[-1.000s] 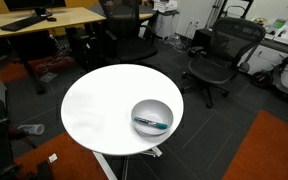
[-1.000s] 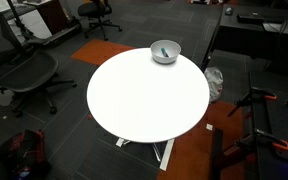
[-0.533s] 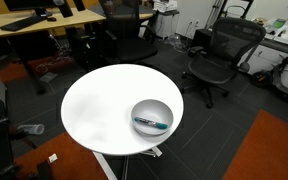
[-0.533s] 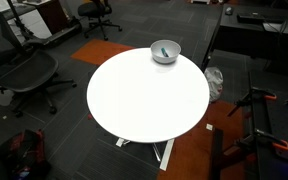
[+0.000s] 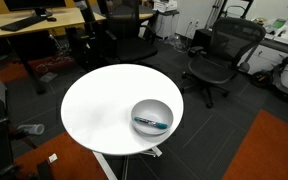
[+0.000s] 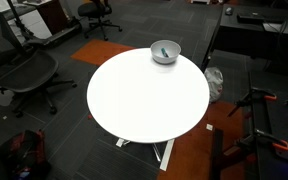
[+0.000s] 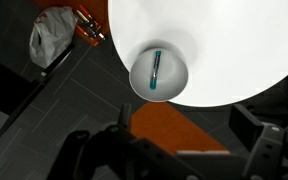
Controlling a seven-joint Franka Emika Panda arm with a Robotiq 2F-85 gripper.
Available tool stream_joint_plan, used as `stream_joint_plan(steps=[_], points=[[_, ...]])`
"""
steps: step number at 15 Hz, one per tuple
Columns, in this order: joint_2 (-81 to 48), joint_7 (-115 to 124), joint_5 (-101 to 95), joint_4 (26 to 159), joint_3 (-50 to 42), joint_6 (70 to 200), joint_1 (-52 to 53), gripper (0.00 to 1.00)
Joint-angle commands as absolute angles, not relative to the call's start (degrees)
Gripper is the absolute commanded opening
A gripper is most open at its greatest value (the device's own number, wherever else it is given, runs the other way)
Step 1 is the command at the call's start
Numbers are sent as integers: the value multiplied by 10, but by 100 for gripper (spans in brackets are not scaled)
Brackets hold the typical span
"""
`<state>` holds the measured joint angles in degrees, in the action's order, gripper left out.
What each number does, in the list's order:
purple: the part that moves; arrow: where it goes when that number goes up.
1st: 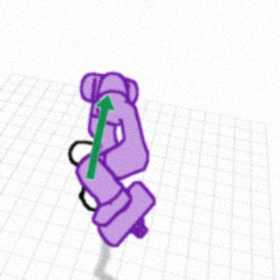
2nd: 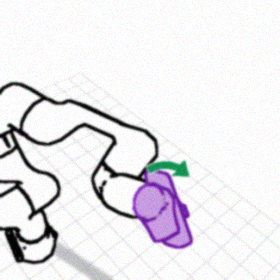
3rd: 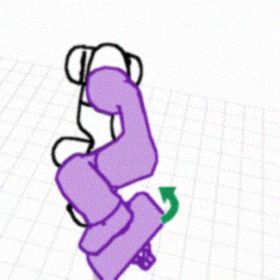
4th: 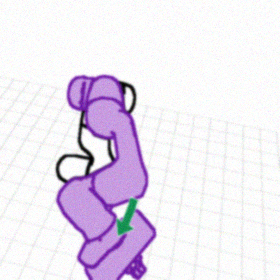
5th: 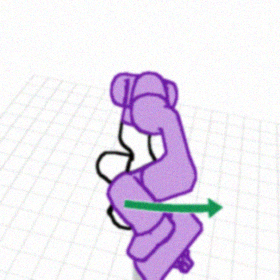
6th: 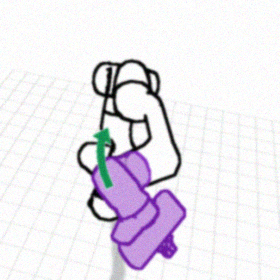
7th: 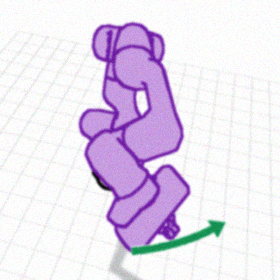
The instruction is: Take the marker out of the bowl and put it on the table
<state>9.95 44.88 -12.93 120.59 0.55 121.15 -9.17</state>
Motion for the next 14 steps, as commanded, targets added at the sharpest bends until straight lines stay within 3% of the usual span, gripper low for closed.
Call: stream_joint_plan(steps=[1,14], points=[[70,478,-125,1175,-8,1213,-87,100],[53,468,-135,1178,-19,1216,-87,100]])
